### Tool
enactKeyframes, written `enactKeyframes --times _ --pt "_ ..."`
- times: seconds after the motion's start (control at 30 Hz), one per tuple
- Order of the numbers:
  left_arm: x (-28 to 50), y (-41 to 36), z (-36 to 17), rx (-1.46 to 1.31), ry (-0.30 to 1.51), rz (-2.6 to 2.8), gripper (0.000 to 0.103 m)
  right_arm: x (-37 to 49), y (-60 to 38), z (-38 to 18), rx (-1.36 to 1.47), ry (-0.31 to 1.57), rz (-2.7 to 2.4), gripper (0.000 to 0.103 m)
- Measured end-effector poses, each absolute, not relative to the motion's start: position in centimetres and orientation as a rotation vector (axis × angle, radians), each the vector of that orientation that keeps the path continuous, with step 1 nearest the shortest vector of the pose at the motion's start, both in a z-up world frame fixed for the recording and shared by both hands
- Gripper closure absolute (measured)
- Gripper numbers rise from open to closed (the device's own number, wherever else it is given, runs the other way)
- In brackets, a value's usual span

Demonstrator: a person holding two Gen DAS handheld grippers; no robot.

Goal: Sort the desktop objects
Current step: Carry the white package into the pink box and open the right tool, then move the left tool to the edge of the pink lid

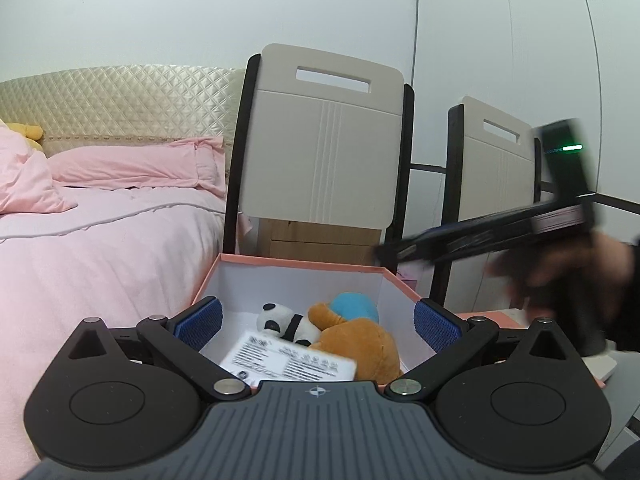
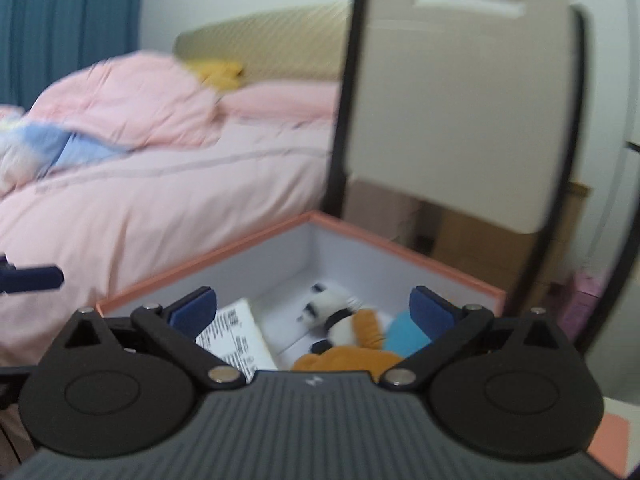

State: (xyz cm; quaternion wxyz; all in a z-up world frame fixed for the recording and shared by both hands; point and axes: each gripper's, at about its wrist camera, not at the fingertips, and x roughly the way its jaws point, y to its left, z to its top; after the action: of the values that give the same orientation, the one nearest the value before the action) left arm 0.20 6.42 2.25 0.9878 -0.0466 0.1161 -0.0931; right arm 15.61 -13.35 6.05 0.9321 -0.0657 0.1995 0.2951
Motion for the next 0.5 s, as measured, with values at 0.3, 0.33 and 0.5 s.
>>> enactKeyframes --times 0.3,0.33,0.5 --pt "0.2 5.5 1.7 -0.075 0.246 -0.173 0.0 5.9 -20.9 5.7 -0.043 0.271 0.3 0.0" --pt "0.2 5.4 1.6 -0.073 0.247 -0.171 0.0 5.2 -21.3 5.2 -0.037 0.26 0.273 0.0" --pt "0.1 5.3 1.3 -0.06 0.22 -0.166 0.0 2.9 -22.8 2.4 0.043 0.203 0.195 0.0"
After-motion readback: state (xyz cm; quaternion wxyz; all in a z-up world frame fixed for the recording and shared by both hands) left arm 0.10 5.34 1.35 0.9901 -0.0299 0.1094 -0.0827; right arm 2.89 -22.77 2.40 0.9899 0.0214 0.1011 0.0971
